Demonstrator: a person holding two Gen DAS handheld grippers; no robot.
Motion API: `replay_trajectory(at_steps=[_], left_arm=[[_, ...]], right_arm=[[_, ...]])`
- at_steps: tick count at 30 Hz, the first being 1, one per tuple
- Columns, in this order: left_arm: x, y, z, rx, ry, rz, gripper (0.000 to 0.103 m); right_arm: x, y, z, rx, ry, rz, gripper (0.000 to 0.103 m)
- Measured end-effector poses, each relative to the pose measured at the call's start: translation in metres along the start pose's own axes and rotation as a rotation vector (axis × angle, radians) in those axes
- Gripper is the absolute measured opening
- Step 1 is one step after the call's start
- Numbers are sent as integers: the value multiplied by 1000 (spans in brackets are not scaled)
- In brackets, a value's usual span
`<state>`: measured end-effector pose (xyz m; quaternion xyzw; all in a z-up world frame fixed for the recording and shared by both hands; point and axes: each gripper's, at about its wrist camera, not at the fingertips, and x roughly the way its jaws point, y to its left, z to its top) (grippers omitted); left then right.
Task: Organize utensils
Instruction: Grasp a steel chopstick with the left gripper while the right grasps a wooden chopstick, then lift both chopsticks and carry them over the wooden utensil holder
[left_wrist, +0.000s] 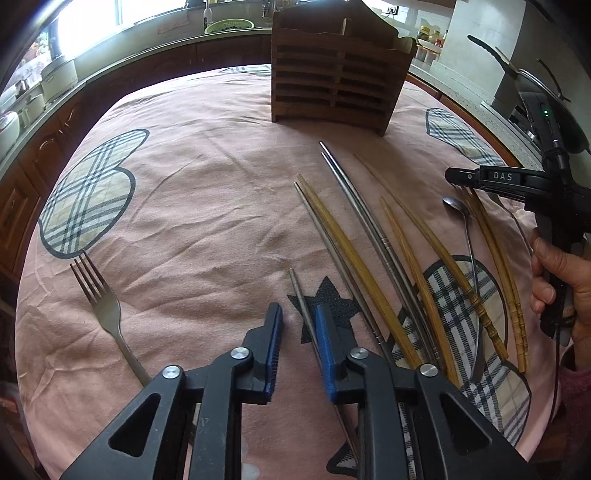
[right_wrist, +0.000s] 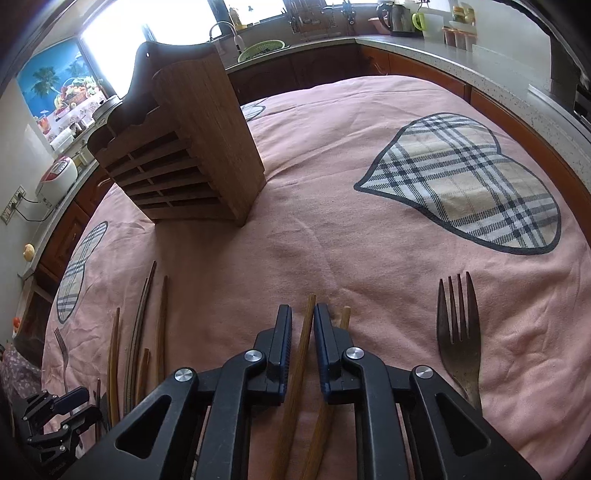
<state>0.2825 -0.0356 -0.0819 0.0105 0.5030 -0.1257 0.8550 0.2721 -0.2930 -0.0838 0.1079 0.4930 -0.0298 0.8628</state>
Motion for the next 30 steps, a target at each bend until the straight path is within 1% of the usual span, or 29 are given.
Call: replay_trajectory(at_steps=[2,5,12,16,21,27,30], left_arm=[[-1,1,0,-6,0,-18,6],[-5,7,0,-23,-6,-41,5],[-40,20,-5,-69,-58,-99,4],[-68,28,-4,-88,-111,-120,4],[-112,33,-6,-99,-190,-147,3],[-160,42,-14,-106,-287,-171,3],[-174,45,-18,-110,-321,-172,3]], right_arm=[[-1,-1,0,20,1,30,7],[-12,1,0,23,-20,49,6],[-59,14,0,17,-99,132,5],[-84,27,1,-5,-137,168,5],[-111,42,0,-35,-180,194,4],[-143,54,2,-63,-239,210,4],[-156,60,5,-76,-266,213,4]])
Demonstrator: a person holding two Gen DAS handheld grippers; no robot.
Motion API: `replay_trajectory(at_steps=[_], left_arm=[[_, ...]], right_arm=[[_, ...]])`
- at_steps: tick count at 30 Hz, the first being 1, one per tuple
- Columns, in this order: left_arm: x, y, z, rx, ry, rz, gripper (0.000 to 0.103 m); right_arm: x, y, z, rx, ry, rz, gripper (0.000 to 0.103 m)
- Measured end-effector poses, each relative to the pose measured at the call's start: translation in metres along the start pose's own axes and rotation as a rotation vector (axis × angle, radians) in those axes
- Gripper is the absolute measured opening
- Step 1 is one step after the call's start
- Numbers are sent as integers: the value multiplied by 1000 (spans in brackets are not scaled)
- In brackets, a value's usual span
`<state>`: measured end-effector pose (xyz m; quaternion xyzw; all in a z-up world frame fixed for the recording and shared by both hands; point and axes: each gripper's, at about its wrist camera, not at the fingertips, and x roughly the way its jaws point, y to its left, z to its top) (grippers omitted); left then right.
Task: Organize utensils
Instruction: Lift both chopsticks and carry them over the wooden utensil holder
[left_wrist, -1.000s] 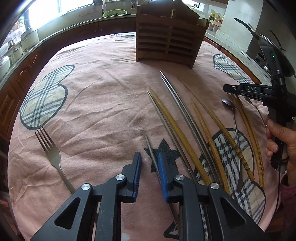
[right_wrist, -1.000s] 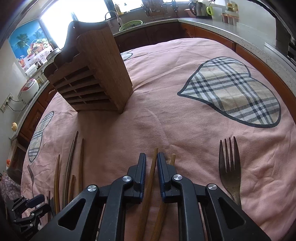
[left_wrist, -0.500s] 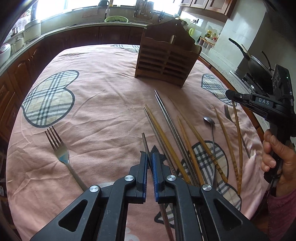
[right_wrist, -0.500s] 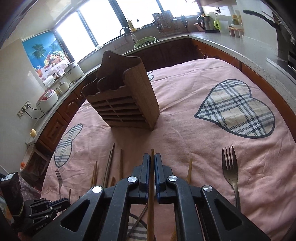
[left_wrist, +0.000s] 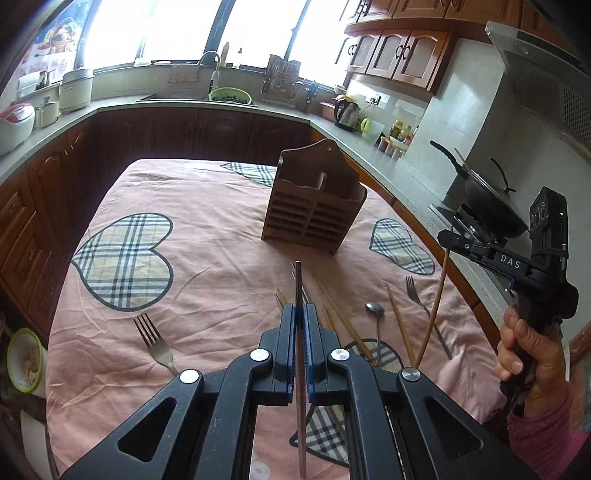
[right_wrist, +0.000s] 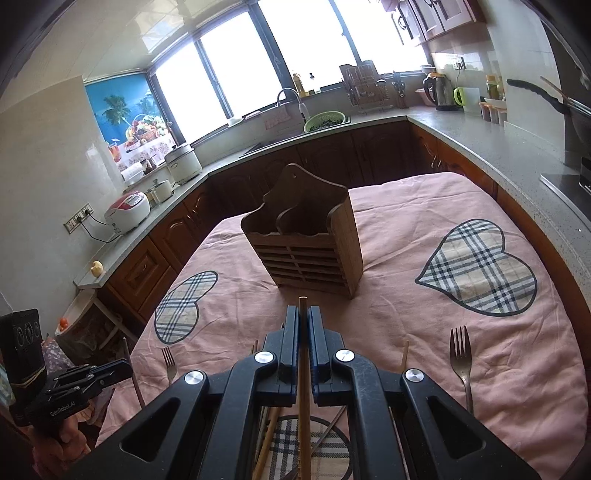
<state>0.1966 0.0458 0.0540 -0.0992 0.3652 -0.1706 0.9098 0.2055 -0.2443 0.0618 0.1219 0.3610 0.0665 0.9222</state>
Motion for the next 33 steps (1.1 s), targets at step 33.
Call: replay_trajectory(at_steps=[33], left_arm=[[3,-6,121,19,-298,5,2]], right_arm=[[-21,-2,110,31,-313,-6,4]])
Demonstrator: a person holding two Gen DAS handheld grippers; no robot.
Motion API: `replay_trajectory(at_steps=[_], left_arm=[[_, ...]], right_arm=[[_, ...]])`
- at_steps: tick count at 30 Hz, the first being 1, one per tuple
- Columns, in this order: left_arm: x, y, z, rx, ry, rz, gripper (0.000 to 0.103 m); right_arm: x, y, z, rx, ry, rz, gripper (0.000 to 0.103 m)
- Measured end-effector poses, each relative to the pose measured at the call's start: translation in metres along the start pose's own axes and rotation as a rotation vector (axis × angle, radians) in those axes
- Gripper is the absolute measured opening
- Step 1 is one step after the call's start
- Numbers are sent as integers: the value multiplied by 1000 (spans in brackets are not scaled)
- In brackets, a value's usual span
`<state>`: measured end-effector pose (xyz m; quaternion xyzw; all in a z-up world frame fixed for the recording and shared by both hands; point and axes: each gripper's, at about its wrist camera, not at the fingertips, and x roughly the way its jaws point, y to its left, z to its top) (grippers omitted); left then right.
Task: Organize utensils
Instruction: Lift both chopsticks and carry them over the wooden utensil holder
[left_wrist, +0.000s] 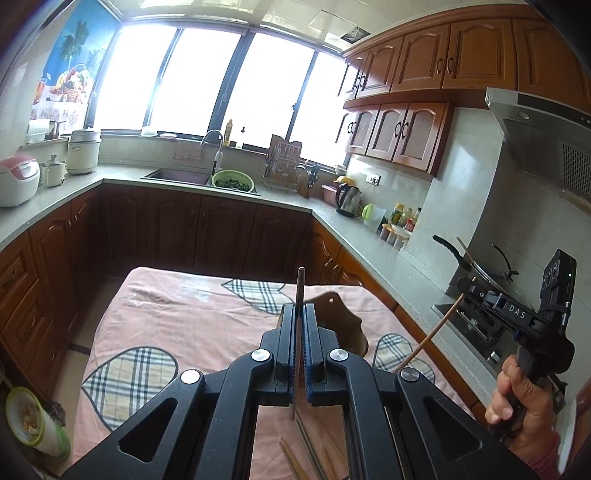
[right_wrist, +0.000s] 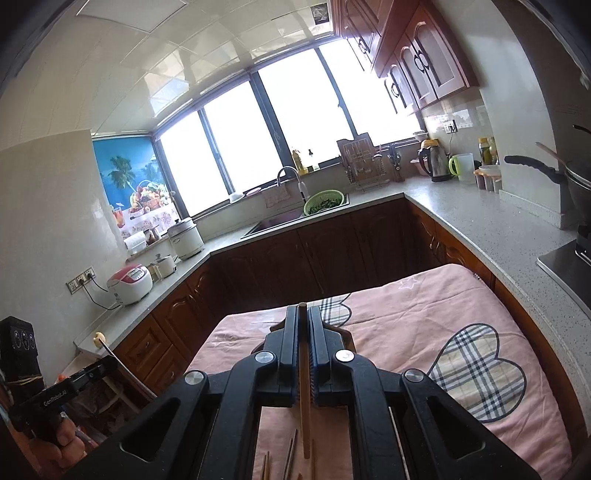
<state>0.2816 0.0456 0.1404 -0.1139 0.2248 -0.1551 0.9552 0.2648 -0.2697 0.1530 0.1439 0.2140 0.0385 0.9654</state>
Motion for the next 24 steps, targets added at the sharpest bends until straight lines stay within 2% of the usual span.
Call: replay_trajectory(at_steps=[4,10,14,18,24], left_arm=[[33,-2,23,9,-54,4,2],[98,3,32,-16,-66,6,2],[144,15,31,-53,-50,13,1],[192,19,19,-89,-21,42,2],[253,21,6,-147,28,44,1]], right_arm=[[17,-2,24,16,-55,-10,4],[47,-8,40,42,-97,-25,4],[70,-17,36,52,-92,-37,4],[92,-25,22,65,-83,-47,4],[120,-37,-4,90,-51,-60,4]])
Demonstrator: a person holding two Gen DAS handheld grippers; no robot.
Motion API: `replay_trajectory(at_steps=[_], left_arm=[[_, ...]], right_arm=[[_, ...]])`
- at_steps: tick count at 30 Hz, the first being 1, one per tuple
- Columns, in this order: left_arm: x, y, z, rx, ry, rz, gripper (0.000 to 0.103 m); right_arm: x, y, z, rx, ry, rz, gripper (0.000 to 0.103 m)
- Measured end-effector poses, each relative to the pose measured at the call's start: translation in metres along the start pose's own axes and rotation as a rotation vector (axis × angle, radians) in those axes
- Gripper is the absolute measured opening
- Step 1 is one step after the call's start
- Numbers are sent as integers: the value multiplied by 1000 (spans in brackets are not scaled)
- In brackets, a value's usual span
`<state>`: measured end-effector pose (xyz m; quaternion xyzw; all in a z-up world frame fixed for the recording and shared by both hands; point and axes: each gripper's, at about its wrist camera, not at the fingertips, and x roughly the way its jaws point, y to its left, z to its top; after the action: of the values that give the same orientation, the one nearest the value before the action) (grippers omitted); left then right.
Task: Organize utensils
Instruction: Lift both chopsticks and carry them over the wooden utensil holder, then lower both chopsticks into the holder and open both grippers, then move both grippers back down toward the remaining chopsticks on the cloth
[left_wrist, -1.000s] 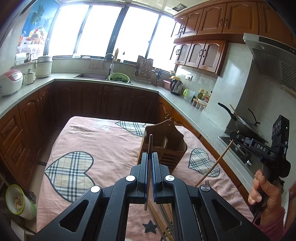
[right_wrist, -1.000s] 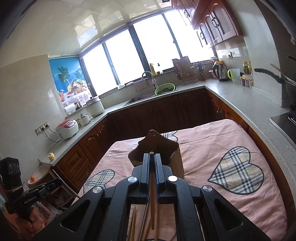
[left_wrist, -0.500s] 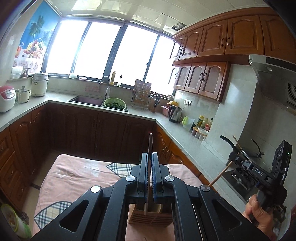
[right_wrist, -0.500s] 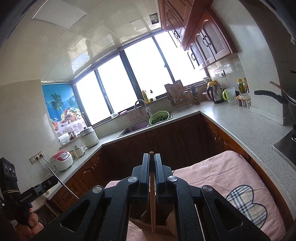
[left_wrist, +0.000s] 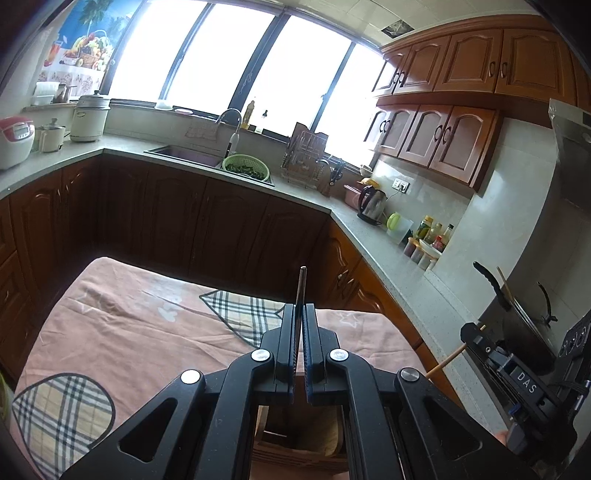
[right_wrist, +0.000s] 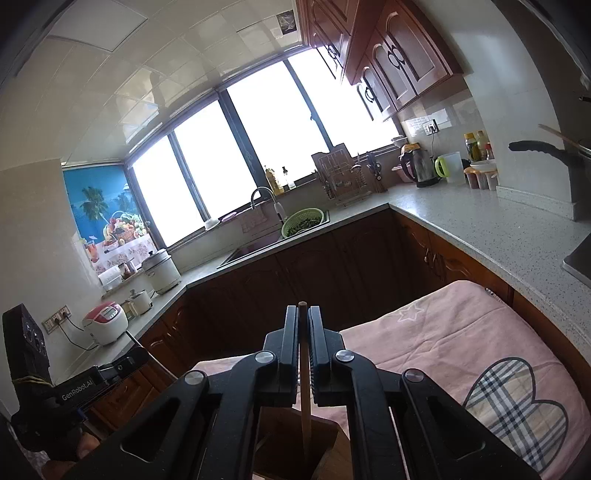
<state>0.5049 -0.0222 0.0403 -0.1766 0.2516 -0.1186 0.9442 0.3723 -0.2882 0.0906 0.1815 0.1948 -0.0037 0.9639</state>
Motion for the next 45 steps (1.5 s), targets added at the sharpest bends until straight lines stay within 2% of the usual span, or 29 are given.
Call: replay_trajectory(at_steps=[9,13,22,27,28,29,30,31,33,34,36,37,39,45], left_arm=[[24,7,-9,-16,26,12,2],[21,11,-13,-32,52,8,0],[12,12,-9,-10,50,8,0],[10,15,-12,-17,66,7,3],[8,16,-13,-19,71,7,4],[7,18,-13,-23,76,10,10],[4,19,-14,-26,80,10,20],[0,20,-15,-31,79,15,26],[-12,21,-17,-29,69,26,44],[-19,22,-19,-27,65,31,48],[-35,23,-25,-27,63,44,68],[-46,24,-29,-26,57,45,70],[-67,24,-38,-13,48,55,81],[-127,25,-73,25,69,95,83]], right_arm=[[15,-13,-20,24,24,-22,4],[16,-16,-18,30,32,-29,5],[21,-22,-19,55,80,-27,9],[23,-20,-22,55,108,-22,11],[23,-21,-22,58,112,-20,13],[22,-21,-23,60,115,-18,16],[20,-22,-23,64,115,-16,30],[17,-22,-24,69,111,-10,51],[8,-23,-25,72,98,-4,72],[2,-23,-26,73,93,-1,76],[-8,-25,-29,80,95,12,82],[-14,-26,-30,85,99,19,89],[-28,-26,-35,87,102,27,92],[-75,-23,-56,73,129,49,95]])
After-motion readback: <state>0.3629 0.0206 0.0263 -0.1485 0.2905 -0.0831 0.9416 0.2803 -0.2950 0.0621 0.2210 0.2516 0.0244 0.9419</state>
